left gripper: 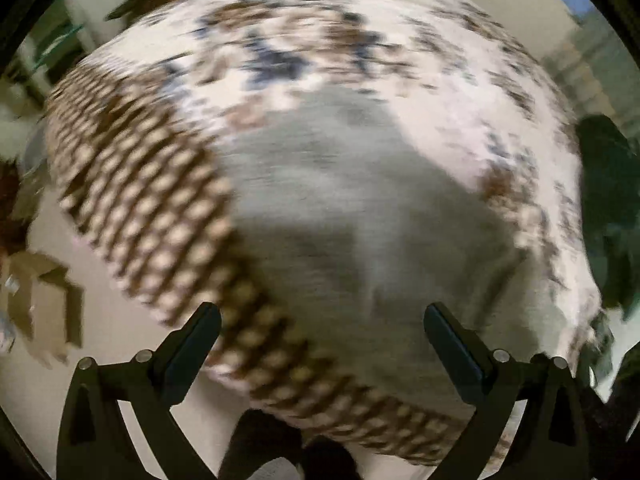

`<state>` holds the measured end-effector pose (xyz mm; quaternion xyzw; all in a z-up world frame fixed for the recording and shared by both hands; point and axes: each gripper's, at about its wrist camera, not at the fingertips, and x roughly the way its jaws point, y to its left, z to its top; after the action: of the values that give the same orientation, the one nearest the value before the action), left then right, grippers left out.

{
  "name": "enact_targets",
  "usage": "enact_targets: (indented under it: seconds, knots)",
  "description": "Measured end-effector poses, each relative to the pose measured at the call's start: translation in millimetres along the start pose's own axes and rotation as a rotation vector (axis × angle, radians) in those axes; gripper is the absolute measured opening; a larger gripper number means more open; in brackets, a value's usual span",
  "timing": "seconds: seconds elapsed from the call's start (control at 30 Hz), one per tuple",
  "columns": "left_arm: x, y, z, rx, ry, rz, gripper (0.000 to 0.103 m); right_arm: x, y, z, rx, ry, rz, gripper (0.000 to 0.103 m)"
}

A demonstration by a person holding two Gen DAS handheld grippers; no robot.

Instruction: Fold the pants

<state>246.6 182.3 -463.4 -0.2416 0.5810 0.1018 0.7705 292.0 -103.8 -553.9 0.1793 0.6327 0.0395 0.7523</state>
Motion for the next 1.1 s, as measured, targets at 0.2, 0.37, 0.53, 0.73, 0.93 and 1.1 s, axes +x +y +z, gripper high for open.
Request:
enact_targets:
  seconds: [0.2, 0.37, 0.53, 0.73, 0.93, 1.1]
  knots:
    - [34.0, -95.9, 1.5, 0.154, 0.088, -0.092, 0.103, -20.3, -136.7, 15.3, 0.245, 0.0, -0.198, 0.079]
    - [82.5, -156.0, -13.9, 0.25, 0.218, -0.143, 0.096, -22.8, -205.6, 22.6, 0.364, -0.018, -0.237, 0.079]
    - [138.4, -171.7, -30.7, 0.316, 0.323, -0.093, 0.005, -8.6, -235.5, 28.3, 0.453, -0.027, -0.207, 0.079]
    - [77.2, -161.5, -28.3, 0.336, 0.193, -0.145, 0.004, -9.5, -244.3, 30.7, 0.447, -0.037, -0.16, 0.079]
    - [57.8, -130.1, -23.7, 0.277, 0.142, -0.073, 0.004, -14.1, -242.5, 24.2, 0.437, -0.003, -0.111, 0.079]
    - [91.3, -98.0, -26.2, 0.182, 0.246, -0.068, 0.009, -11.7, -232.6, 30.8, 0.391, 0.035, -0.073, 0.079]
